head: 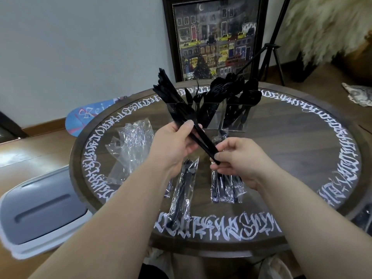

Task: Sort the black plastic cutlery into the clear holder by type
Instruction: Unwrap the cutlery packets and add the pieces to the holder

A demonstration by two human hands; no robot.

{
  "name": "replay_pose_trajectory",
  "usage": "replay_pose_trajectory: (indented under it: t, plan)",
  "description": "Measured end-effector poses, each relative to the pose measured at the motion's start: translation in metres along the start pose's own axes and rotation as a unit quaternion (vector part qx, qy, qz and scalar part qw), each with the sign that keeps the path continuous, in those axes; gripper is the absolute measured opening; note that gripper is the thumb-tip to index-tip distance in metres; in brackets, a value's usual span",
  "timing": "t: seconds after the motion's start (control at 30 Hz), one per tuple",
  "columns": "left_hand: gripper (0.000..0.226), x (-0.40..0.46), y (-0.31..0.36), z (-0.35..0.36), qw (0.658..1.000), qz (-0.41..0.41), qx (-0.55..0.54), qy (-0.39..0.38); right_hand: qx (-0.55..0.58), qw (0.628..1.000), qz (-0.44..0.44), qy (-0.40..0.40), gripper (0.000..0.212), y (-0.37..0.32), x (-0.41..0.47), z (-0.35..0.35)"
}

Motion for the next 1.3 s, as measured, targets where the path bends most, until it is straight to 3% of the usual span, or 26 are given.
replay_pose_trajectory:
  t: [0.17, 0.37, 0.47, 0.63, 0.77, 0.93, 1.1, 1.17, 1.3]
  plan:
    - [0.019, 0.001, 0.002, 0.005, 0.997, 0.043, 0.057, -0.008, -0.172, 0.982, -0.073, 0.012, 0.017, -0.004, -0.001, 0.0]
    - [0.016, 0.0, -0.005, 0.008, 0.978, 0.097, 0.178, -0.055, -0.055, 0.968, -0.213, 0.122, 0.029, -0.034, -0.006, -0.007]
    - [0.019, -0.004, -0.005, 0.009, 0.96, 0.128, 0.234, -0.078, -0.074, 0.955, -0.261, 0.118, 0.016, -0.044, -0.011, -0.001]
    - [0.005, -0.008, 0.007, 0.01, 0.952, 0.189, 0.241, -0.026, -0.074, 0.949, -0.261, 0.16, 0.019, -0.05, -0.007, -0.007]
    - [0.027, -0.007, 0.029, 0.0, 0.958, 0.191, 0.211, 0.043, -0.05, 0.94, -0.273, 0.199, 0.024, -0.07, -0.008, -0.021]
    - [0.029, 0.005, 0.086, -0.007, 0.915, 0.272, 0.285, 0.089, -0.052, 0.926, -0.29, 0.234, 0.022, -0.073, -0.01, -0.03]
    - [0.019, 0.031, 0.13, 0.001, 0.892, 0.336, 0.299, 0.048, -0.041, 0.929, -0.284, 0.234, 0.022, -0.066, -0.01, -0.031]
    - [0.02, 0.035, 0.139, 0.003, 0.875, 0.371, 0.302, 0.073, -0.038, 0.928, -0.287, 0.233, 0.023, -0.067, -0.01, -0.031]
    - [0.02, 0.047, 0.134, 0.002, 0.86, 0.371, 0.331, 0.115, -0.059, 0.928, -0.291, 0.226, 0.023, -0.066, -0.012, -0.029]
Point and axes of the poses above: each hand's wrist, its own x-axis towards the middle knuckle, its own z-axis out of the palm, y = z × x, the point moved 4 cm from there along x, towards the middle knuckle, and after that the axes turned 6 degrees about y, right-handed, at the moved point
